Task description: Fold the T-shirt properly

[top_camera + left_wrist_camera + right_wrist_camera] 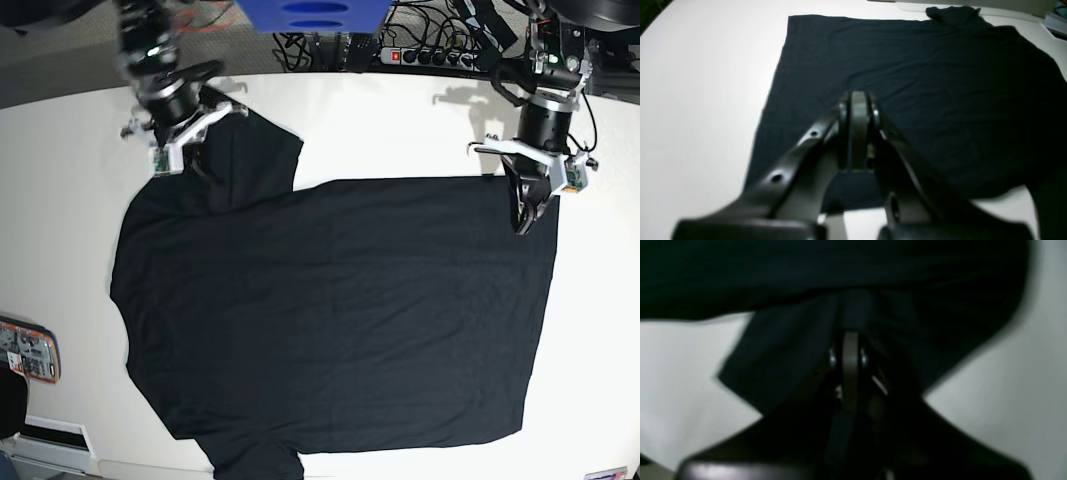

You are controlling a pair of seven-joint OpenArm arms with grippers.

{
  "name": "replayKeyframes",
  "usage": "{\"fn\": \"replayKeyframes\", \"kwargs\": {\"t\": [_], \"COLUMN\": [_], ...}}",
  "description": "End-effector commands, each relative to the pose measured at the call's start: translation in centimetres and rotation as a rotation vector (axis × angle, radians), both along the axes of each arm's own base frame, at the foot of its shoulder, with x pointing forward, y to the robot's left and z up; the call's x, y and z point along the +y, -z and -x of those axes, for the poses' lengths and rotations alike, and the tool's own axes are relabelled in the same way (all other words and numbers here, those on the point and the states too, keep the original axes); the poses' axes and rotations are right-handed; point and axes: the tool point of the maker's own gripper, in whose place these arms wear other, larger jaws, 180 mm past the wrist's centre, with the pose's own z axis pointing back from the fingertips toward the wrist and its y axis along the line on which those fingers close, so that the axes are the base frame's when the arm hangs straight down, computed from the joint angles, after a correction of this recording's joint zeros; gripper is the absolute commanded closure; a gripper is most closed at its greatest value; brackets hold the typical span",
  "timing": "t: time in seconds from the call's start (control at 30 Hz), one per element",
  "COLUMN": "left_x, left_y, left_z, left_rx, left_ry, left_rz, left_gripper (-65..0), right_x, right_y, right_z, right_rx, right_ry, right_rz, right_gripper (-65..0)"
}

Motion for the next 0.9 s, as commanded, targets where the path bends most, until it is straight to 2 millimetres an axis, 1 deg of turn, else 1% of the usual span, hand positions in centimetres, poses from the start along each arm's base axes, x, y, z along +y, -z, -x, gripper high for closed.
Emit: {"fn": "replayKeyframes", "kwargs": {"t": [0.0, 0.1, 0.17, 0.27, 0.33, 0.43, 0.47, 0.6, 0.73, 0.8, 0.87], "left_x": [-0.2, -0.3, -0.6, -0.9, -1.5, -1.9, -2.2, -3.4, -3.5, -4.1, -4.8], "left_y": [-1.0, -0.7, -0.3, 0.1, 0.3, 0.7, 0.6, -0.8, -2.0, -2.7, -2.9], "left_z": [-0.1, 0.2, 0.4, 0.5, 0.7, 0.8, 0.6, -0.2, -0.8, -1.7, -2.0], "left_rx": [-0.042, -0.042, -0.036, -0.027, -0.019, -0.005, -0.013, -0.092, -0.15, -0.181, -0.19], "left_ry": [-0.006, -0.043, -0.055, -0.063, -0.067, -0.086, -0.094, -0.106, -0.103, -0.092, -0.057], "left_rz": [0.012, 0.027, -0.009, -0.122, -0.187, -0.248, -0.255, -0.243, -0.247, -0.237, -0.249], "left_gripper": [0.0, 0.0, 0.0, 0.0, 0.0, 0.0, 0.0, 0.0, 0.0, 0.0, 0.0], "right_x": [-1.7, -4.7, -6.2, -8.3, -9.6, -11.5, -12.1, -13.8, -14.4, -14.7, -14.9], "right_y": [-1.8, -3.7, -5.8, -9.3, -11.1, -12.5, -13.1, -14.7, -15.1, -15.7, -16.2], "right_z": [-1.3, -2.7, -4.2, -6.5, -7.3, -7.8, -8.0, -8.7, -8.9, -9.1, -9.4], "right_rx": [-0.061, -0.075, -0.11, -0.172, -0.201, -0.211, -0.219, -0.227, -0.181, -0.183, -0.187], "right_ry": [0.015, 0.021, 0.012, 0.0, 0.002, 0.017, 0.027, 0.039, -0.01, -0.026, -0.035], "right_rz": [0.007, -0.022, -0.056, -0.084, -0.08, -0.03, -0.017, 0.035, 0.111, 0.144, 0.167], "right_gripper": [0.0, 0.0, 0.0, 0.0, 0.0, 0.0, 0.0, 0.0, 0.0, 0.0, 0.0]}}
